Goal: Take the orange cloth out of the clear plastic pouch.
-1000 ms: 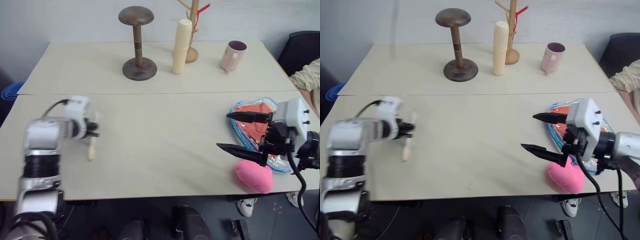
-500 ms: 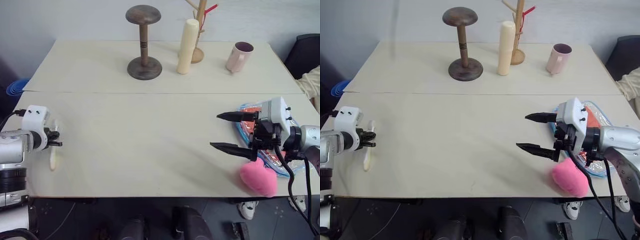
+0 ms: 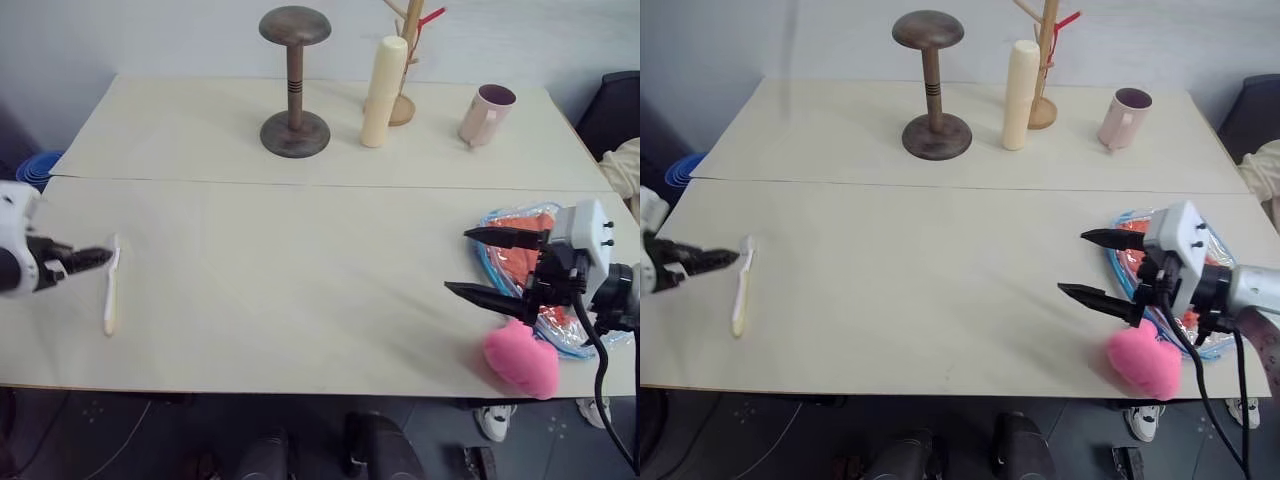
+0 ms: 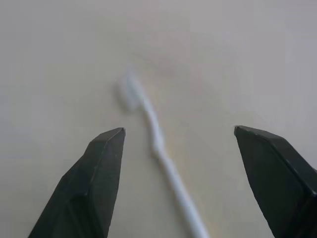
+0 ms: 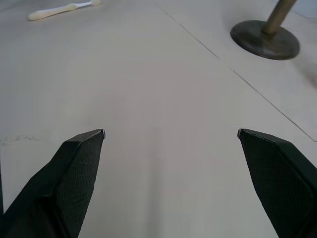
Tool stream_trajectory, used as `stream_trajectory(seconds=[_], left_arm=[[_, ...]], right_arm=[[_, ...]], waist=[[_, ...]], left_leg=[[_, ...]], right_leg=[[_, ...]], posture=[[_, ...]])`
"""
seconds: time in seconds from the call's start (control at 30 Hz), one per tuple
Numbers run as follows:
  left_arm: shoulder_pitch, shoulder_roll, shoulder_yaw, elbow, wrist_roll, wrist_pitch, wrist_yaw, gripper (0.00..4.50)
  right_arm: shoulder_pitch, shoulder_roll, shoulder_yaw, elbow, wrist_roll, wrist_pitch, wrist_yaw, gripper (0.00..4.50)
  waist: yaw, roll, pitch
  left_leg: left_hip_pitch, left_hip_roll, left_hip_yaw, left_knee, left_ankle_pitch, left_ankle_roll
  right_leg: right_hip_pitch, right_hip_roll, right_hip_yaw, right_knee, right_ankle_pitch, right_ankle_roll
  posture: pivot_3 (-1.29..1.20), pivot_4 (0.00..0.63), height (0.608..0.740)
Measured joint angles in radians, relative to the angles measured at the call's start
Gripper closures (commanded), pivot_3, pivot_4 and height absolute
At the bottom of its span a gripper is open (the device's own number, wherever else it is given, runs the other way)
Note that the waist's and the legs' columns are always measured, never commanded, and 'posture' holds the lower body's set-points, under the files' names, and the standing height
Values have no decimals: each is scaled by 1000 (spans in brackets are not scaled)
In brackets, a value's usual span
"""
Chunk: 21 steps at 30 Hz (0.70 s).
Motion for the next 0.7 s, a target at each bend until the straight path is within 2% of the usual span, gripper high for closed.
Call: stream_trajectory(seconds=[0.07, 0.13, 0.23, 0.33, 0.47, 0.7], left_arm=[[-28, 26, -6, -96, -106, -70, -142, 790], [-103, 13, -73, -170, -184, -123, -235, 790], [-283, -121, -298, -259, -260, -222, -340, 790], [-401, -273, -466, -222, -281, -258, -381, 790], [-480, -359, -595, -162, -275, -322, -451, 790], [-517, -416, -652, -99, -255, -386, -476, 790]], right_arm=[[55, 0, -50, -2, -16, 3, -8, 0], [100, -3, -80, 1, -52, 2, -18, 0], [140, -38, -83, 46, -170, 8, -81, 0], [137, -49, -59, 65, -255, 37, -150, 0], [60, -32, 51, 73, -336, 129, -285, 0], [-90, 67, 297, 159, -459, 201, -421, 0]], waist=[[5, 0, 0], [8, 0, 0], [18, 3, -2], [11, 3, -2], [-14, 3, -1], [-16, 3, -1]], left_leg=[[0, 0, -1, 0, 0, 0], [0, -1, -1, 0, 0, 0], [1, -2, 0, 1, 0, 0], [0, -1, 1, 2, 0, 0], [1, 0, 3, 1, 1, -1], [1, 0, 3, 3, 1, -1]], right_leg=[[1, 0, 0, -4, 0, 0], [2, 0, -1, -5, 0, 0], [3, 1, -1, -5, 0, 0], [1, 4, 0, 2, 0, 0], [0, 5, 3, 3, 0, 0], [-1, 4, 3, 3, 0, 0]], posture=[[0, 150, 740], [0, 150, 740], [0, 150, 740], [0, 150, 740], [0, 150, 740], [0, 150, 740]])
